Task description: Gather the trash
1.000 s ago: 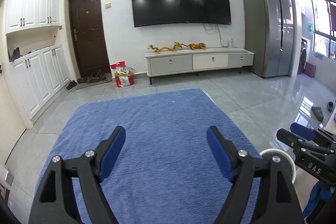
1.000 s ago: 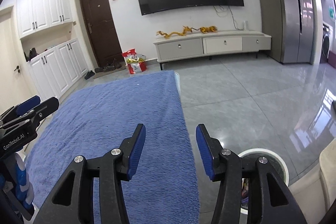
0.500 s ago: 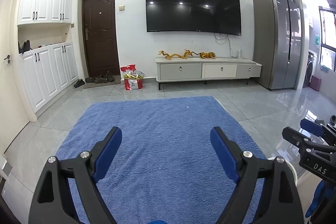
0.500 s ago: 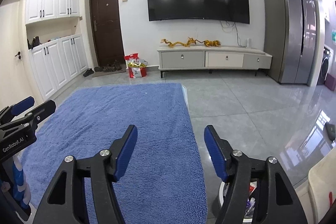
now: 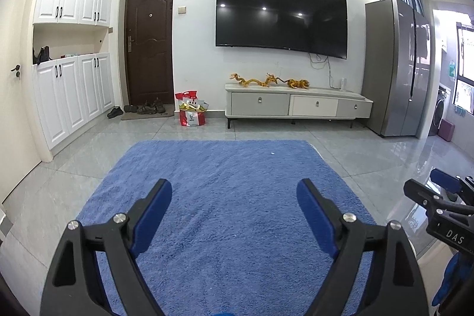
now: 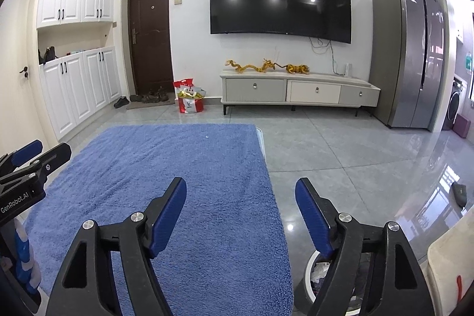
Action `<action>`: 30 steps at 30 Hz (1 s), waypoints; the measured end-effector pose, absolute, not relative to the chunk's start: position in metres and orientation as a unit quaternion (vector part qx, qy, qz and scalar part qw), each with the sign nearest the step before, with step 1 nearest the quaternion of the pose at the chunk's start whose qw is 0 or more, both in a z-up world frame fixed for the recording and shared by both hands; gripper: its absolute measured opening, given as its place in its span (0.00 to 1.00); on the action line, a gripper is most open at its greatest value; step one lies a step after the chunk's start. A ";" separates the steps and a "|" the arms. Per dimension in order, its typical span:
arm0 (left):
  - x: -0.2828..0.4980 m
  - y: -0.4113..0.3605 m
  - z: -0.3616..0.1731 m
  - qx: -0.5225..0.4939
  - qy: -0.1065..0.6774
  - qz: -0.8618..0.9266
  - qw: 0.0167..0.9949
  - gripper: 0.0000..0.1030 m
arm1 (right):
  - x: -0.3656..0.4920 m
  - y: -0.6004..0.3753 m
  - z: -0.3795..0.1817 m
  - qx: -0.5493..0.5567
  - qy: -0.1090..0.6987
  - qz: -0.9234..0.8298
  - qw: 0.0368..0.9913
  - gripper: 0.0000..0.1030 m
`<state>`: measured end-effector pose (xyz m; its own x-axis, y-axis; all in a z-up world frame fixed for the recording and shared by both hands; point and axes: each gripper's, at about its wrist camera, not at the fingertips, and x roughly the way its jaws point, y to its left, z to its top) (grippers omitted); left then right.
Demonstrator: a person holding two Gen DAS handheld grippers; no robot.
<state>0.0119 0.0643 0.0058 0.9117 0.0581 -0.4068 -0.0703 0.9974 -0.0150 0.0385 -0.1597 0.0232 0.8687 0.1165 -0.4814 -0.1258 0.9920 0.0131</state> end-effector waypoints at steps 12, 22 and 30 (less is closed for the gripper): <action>0.005 0.074 0.008 -0.019 0.207 0.042 0.977 0.87 | 0.038 -0.152 0.025 -0.020 0.249 0.067 0.966 0.74; -0.002 0.074 0.010 -0.009 0.194 0.059 0.979 0.91 | 0.036 -0.150 0.025 -0.024 0.249 0.069 0.966 0.74; -0.002 0.074 0.011 -0.003 0.195 0.070 0.978 0.91 | 0.033 -0.151 0.030 -0.027 0.239 0.066 0.968 0.79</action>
